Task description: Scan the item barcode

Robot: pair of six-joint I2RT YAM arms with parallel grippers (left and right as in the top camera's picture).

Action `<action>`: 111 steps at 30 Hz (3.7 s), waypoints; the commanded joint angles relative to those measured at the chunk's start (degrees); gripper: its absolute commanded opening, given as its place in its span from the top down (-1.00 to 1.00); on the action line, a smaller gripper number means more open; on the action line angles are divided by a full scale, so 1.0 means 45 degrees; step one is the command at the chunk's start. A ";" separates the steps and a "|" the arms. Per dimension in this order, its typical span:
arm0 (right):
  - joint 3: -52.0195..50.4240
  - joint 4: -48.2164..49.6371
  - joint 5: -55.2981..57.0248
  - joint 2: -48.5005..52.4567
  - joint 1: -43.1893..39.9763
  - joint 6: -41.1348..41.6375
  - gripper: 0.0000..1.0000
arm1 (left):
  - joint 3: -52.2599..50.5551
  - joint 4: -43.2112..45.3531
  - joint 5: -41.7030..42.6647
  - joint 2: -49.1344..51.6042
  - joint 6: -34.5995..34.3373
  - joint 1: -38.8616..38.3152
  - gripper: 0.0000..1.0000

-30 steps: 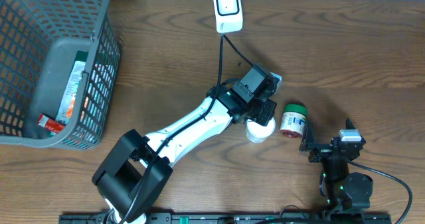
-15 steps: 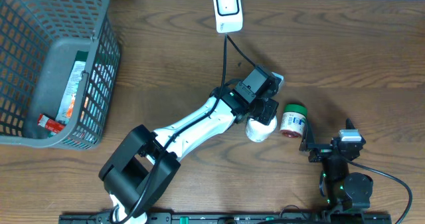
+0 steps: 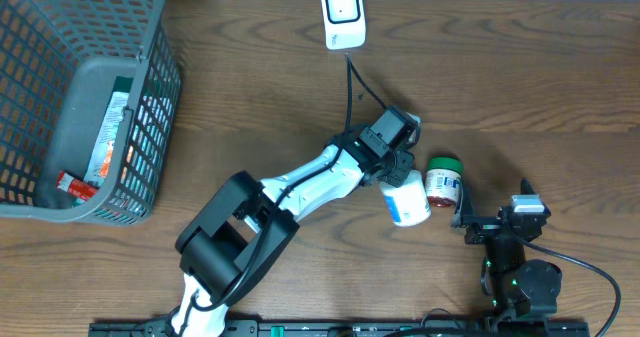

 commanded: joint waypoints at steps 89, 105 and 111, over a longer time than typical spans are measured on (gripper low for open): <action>-0.0053 0.0000 0.0121 -0.0024 0.0044 -0.0194 -0.99 | -0.2069 -0.4551 0.0821 -0.3716 -0.1462 0.0816 0.85; -0.0053 0.0000 0.0121 -0.0024 0.0044 -0.0194 -0.99 | 0.0097 -0.8825 0.0233 -0.4580 -0.1112 0.1331 0.85; -0.0053 0.0000 0.0121 -0.0024 0.0044 -0.0194 -0.99 | -0.0282 -0.8932 0.0330 -0.3861 -0.1501 0.0957 0.84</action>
